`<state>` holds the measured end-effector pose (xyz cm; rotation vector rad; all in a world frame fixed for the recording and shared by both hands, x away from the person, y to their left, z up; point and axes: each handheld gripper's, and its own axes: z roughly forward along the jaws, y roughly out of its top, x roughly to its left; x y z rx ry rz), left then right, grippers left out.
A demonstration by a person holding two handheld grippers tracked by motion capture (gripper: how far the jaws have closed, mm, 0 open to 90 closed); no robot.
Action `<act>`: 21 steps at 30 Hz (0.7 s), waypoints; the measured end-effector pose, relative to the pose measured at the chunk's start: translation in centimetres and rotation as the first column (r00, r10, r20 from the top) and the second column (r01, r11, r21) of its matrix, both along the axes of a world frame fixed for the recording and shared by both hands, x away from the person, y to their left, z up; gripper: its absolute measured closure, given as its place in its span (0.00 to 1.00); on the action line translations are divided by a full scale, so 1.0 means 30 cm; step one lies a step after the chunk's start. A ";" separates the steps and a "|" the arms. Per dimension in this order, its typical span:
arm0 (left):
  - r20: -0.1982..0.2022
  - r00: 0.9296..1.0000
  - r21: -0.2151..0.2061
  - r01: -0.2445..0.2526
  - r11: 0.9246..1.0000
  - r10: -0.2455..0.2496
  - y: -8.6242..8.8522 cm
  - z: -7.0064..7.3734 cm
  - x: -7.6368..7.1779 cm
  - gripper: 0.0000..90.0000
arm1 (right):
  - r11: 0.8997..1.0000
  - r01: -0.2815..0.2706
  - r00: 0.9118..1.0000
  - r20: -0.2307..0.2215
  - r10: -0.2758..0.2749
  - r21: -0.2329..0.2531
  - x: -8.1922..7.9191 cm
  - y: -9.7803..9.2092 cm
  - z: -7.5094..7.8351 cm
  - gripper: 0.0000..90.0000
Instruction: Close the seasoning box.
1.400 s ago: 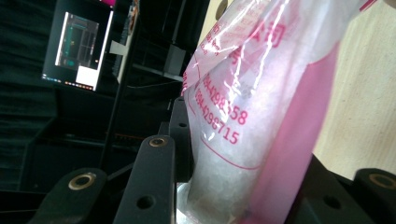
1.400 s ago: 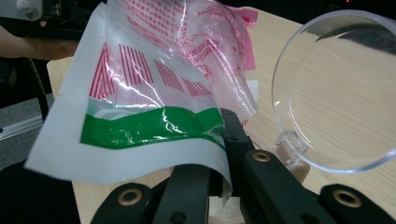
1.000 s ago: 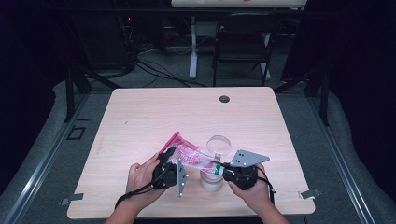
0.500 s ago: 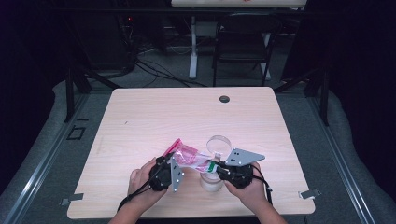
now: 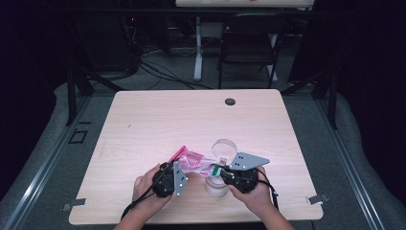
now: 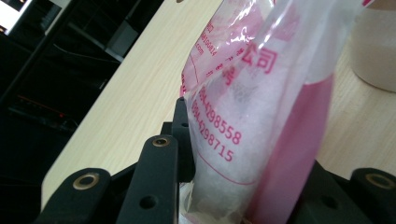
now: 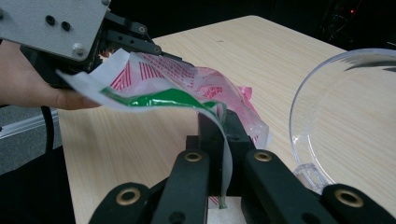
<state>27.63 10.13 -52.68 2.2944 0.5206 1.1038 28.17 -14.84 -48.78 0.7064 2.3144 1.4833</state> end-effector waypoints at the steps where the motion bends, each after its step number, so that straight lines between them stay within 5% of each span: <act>1: -0.006 1.000 -0.006 -0.001 1.000 0.001 0.001 -0.002 0.001 0.82 | 1.000 -0.001 1.000 0.001 0.001 -0.002 0.000 0.001 0.000 0.99; 7: -0.054 0.999 -0.043 -0.004 0.999 0.001 -0.004 -0.020 0.008 0.82 | 1.000 0.000 1.000 -0.001 0.000 0.007 0.005 0.006 -0.001 0.95; 13: -0.102 0.995 -0.089 0.007 0.996 -0.016 0.001 -0.042 0.022 0.83 | 1.000 0.000 1.000 0.010 0.000 0.021 0.006 0.007 0.001 0.77; 21: -0.239 0.970 -0.224 -0.020 0.974 -0.035 0.040 -0.070 0.067 0.83 | 0.997 -0.010 0.999 0.031 0.008 0.077 -0.004 -0.010 0.014 0.61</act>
